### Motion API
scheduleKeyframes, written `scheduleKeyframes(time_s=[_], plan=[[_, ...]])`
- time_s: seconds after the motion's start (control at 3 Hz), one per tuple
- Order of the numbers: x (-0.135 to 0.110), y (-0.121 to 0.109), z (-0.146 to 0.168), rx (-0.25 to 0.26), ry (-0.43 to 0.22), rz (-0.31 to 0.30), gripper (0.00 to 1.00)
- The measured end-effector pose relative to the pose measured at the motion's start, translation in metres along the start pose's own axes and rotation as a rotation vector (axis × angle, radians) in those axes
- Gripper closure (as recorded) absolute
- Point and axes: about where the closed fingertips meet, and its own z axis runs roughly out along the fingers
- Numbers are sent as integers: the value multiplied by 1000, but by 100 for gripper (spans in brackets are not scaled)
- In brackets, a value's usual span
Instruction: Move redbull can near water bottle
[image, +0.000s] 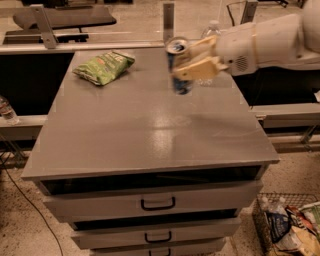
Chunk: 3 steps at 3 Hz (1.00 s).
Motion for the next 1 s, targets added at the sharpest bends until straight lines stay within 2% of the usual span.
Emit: scheduleKeyframes(time_s=[0.33,0.67,1.0], plan=[[23,-48,-56,125,14,20,100],[57,-87,-89,218,-16,62,100],[90,-125,-97,279,-56,80,100]])
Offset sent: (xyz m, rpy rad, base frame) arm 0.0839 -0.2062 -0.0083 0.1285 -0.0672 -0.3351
